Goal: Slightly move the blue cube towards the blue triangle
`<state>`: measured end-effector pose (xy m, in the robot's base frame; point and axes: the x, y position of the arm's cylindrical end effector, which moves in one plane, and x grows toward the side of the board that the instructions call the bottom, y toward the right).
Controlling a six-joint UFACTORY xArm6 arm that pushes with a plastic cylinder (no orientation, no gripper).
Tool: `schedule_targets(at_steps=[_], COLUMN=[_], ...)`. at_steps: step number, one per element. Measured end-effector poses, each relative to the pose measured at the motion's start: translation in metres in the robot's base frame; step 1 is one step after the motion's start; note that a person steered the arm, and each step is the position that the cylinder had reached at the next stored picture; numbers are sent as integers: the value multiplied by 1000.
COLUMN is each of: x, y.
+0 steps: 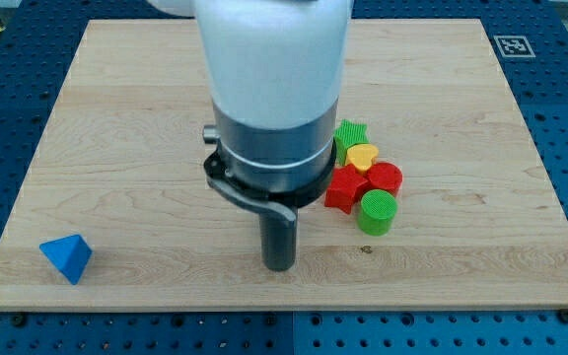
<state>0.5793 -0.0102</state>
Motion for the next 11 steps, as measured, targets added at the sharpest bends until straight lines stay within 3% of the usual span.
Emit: schedule_targets(at_steps=[2, 4, 5, 7, 11], x=[-13, -11, -36, -44, -79], y=[1, 54, 65, 15, 3])
